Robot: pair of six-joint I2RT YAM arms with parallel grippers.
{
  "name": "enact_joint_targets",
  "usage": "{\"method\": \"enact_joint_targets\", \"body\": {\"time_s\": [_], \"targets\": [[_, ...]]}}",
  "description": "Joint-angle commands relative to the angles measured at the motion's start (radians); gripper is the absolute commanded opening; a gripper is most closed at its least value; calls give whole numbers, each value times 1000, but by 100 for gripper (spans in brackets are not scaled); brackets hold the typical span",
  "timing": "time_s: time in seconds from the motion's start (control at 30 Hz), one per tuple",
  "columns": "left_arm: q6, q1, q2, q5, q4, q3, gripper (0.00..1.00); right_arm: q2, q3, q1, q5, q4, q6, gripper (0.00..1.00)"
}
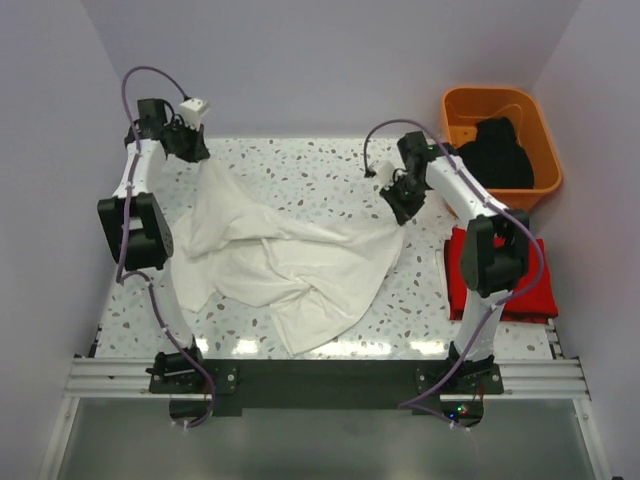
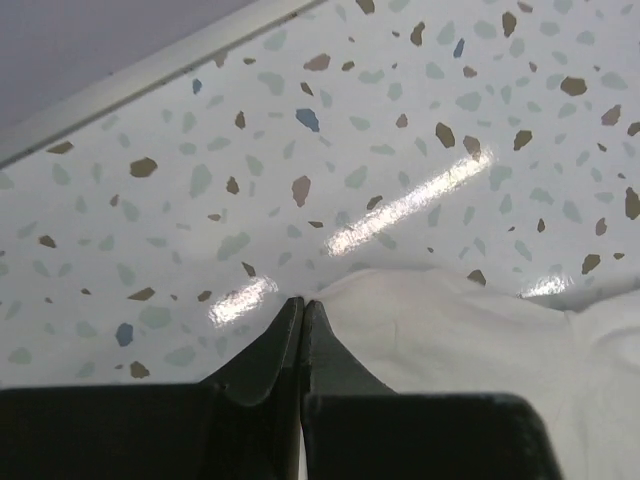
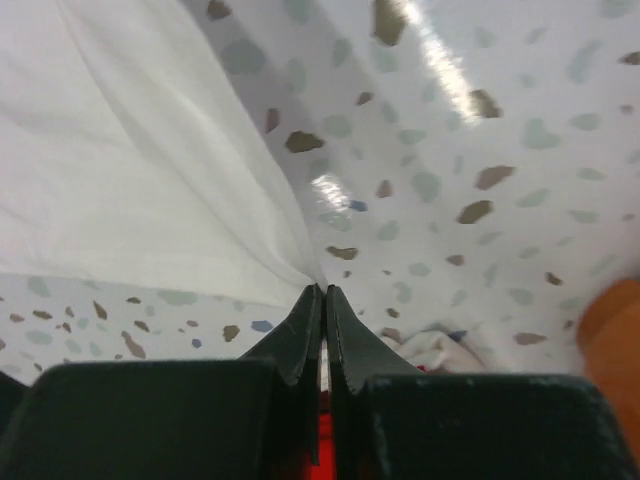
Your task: Fold and stack the t-shirts
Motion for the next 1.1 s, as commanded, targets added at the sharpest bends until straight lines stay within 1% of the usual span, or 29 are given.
{"method": "enact_joint_targets", "body": {"time_s": [0.0,0.07,0.1,0.13,0.17,0.2,0.23,0.3,0.33,0.4,0.47,0.5,0.53,0.57,0.6,0.63,0.67,0.73,0.77,0.8,0.83,0.87,0.9,0.97,1.0,1.07], "targets": [[-48,32,-122,136,98,15,0,1,123,-18,39,65,55,0],[-96,66,-152,165,187,-2,0,-1,184,-21,61,94,69,0],[-156,81,-179,188,223,-23,0,-5,201,-24,84,131,81,0],[-188,115,-193,211,296,-33,0,-8,236,-27,96,153,87,0],[-219,130,-208,262,336,-45,0,-11,252,-27,111,174,95,0],[-278,146,-234,282,376,-65,0,-16,269,-28,127,211,110,0],[-303,170,-247,296,440,-71,0,-16,310,-30,142,225,115,0],[-352,189,-274,328,486,-66,0,-21,355,-28,154,265,141,0],[-360,201,-284,336,514,-62,0,-24,399,-30,164,278,148,0],[-377,212,-314,343,530,-42,0,-33,435,-28,176,329,173,0],[-441,236,-345,354,577,-42,0,-65,467,-28,190,361,188,0],[-463,247,-388,356,600,-59,0,-80,473,-28,190,401,193,0],[-487,273,-414,356,682,-74,0,-112,479,-28,190,418,199,0],[-536,285,-473,360,721,-110,0,-137,479,-28,219,438,207,0],[-553,310,-506,366,791,-131,0,-158,470,-28,223,475,213,0],[-561,320,-541,359,821,-151,0,-181,462,-28,228,492,216,0],[-578,333,-610,354,847,-192,0,-235,456,-28,230,506,225,0],[-604,373,-681,344,939,-236,0,-295,423,-28,230,544,237,0],[-644,388,-752,339,973,-285,0,-354,409,-25,225,568,247,0],[-667,426,-788,333,1053,-315,0,-394,371,-25,225,584,251,0],[-694,448,-823,321,1095,-345,0,-428,349,-27,225,602,256,0],[-748,471,-892,311,1137,-400,0,-502,329,-25,225,633,263,0],[-771,522,-926,308,1212,-428,0,-536,285,-25,224,650,268,0],[-822,576,-1021,275,1267,-494,0,-612,243,-27,220,696,277,0],[-836,631,-1049,264,1312,-511,0,-675,213,-25,220,708,280,0],[-863,684,-1122,226,1343,-540,0,-741,186,-25,220,742,286,0]]}}
